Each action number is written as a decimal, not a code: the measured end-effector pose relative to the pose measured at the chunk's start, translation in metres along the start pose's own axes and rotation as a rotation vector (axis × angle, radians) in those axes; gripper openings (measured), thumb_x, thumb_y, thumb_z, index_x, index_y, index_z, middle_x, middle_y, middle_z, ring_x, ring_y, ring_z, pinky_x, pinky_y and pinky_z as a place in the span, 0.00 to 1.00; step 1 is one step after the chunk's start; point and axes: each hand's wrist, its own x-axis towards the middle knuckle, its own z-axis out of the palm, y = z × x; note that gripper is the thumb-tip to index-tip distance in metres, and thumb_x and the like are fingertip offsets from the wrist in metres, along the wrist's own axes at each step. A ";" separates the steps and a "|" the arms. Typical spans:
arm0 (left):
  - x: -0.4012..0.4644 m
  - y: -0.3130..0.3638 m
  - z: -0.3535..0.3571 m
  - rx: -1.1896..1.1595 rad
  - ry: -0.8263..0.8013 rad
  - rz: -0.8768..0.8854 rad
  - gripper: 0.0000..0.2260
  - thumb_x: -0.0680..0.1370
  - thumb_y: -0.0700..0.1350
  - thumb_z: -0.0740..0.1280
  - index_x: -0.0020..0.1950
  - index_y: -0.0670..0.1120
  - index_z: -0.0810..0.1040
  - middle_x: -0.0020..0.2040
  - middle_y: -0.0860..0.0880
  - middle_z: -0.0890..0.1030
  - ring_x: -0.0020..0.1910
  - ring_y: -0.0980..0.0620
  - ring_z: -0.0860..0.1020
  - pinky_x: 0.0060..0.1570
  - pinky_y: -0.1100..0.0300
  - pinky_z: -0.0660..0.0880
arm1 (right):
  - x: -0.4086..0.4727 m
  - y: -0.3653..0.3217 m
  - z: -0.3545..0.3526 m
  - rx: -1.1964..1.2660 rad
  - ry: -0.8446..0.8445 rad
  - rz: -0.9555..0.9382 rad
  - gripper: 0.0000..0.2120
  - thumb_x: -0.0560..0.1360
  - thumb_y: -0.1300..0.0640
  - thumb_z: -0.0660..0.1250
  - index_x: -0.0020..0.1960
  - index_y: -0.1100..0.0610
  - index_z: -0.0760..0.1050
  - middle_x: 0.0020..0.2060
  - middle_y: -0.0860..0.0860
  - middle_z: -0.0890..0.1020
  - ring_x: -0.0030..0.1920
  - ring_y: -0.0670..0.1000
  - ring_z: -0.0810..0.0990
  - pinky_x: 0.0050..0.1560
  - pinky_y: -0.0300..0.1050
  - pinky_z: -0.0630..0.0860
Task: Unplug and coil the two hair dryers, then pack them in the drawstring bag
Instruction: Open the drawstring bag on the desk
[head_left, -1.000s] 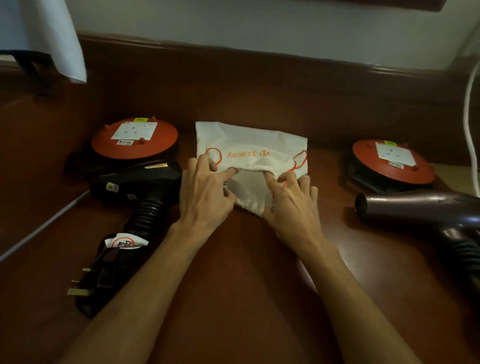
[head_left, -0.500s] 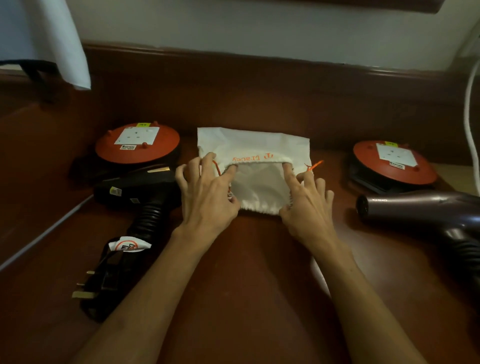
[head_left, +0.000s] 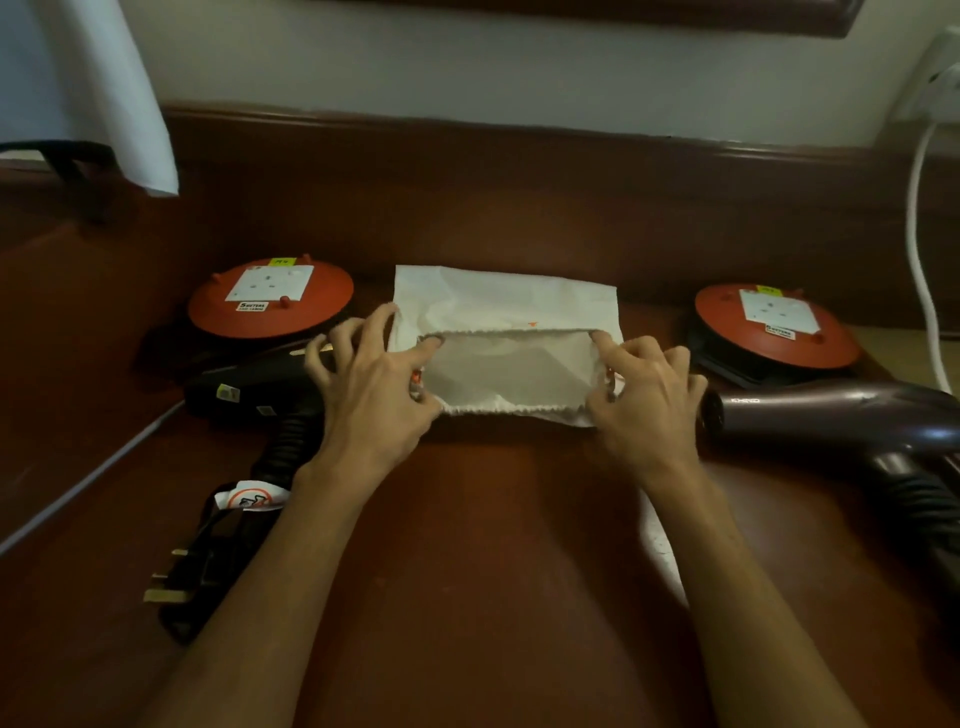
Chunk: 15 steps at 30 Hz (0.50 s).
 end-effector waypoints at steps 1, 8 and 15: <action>-0.001 0.002 0.000 0.009 -0.046 0.012 0.28 0.72 0.50 0.74 0.71 0.64 0.75 0.81 0.47 0.61 0.76 0.43 0.56 0.73 0.39 0.48 | 0.001 0.000 -0.003 -0.016 -0.059 0.007 0.32 0.77 0.55 0.70 0.78 0.49 0.62 0.63 0.52 0.72 0.63 0.55 0.65 0.62 0.53 0.62; -0.002 -0.002 0.003 -0.028 -0.043 -0.007 0.22 0.72 0.49 0.73 0.66 0.62 0.81 0.80 0.46 0.63 0.76 0.42 0.57 0.74 0.38 0.48 | 0.002 0.008 -0.005 -0.003 0.106 0.001 0.20 0.77 0.56 0.69 0.68 0.56 0.77 0.50 0.53 0.77 0.54 0.55 0.70 0.56 0.51 0.63; 0.002 -0.002 0.005 -0.095 0.008 -0.030 0.19 0.76 0.45 0.72 0.63 0.63 0.82 0.84 0.48 0.54 0.79 0.42 0.53 0.74 0.39 0.48 | 0.006 0.016 -0.010 0.001 -0.049 0.046 0.32 0.75 0.58 0.69 0.77 0.50 0.64 0.56 0.51 0.68 0.61 0.55 0.65 0.64 0.54 0.60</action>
